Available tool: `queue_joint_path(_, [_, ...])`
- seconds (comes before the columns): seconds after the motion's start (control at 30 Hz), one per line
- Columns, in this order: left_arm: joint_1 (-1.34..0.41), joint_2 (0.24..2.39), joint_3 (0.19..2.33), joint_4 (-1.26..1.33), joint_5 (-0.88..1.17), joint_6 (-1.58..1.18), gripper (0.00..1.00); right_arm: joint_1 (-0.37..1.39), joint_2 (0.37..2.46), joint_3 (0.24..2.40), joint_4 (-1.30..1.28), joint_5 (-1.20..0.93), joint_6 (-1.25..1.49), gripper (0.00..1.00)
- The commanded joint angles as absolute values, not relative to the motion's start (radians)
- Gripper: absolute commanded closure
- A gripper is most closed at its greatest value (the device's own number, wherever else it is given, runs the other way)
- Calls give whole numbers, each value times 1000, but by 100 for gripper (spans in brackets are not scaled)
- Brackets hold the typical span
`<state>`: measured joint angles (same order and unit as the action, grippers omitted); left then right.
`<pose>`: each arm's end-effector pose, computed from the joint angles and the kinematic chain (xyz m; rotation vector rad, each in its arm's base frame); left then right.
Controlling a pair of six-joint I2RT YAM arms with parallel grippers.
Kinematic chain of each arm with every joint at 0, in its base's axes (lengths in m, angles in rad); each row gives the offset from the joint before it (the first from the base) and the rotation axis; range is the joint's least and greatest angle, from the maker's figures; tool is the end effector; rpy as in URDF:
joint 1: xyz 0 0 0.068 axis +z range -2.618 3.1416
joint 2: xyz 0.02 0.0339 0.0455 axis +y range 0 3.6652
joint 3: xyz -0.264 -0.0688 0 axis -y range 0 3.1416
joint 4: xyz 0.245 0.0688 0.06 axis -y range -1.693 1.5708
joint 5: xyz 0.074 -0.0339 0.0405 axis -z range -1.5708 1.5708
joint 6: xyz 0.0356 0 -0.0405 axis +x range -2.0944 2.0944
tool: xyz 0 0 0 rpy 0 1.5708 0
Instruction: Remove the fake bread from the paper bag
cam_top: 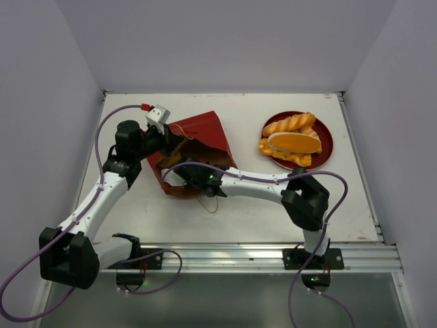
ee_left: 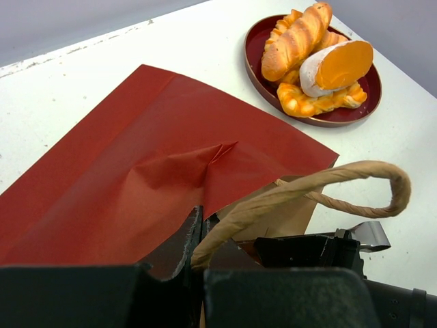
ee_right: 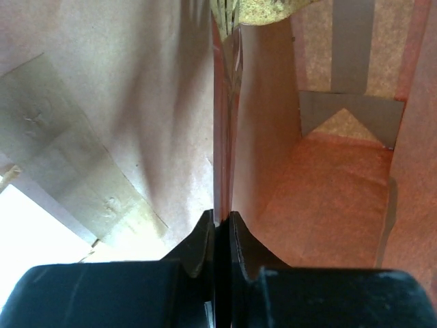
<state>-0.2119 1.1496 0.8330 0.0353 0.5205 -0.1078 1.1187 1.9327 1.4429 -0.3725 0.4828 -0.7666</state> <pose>0.2547 -0.0729 0.3061 0.4625 1.8138 -0.7022 0.2012 0.3765 0.2180 -1.7648 1.5446 -0.4148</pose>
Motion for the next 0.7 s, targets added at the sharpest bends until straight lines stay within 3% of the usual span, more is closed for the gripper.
queue_joint_path(0.0, [-218, 1126, 828, 52, 522, -83, 100, 1112, 1879, 1471, -360, 482, -769, 100])
queue_joint_path(0.67, [-216, 1132, 827, 48, 497, -72, 100, 1078, 1675, 1322, -408, 393, -741, 100])
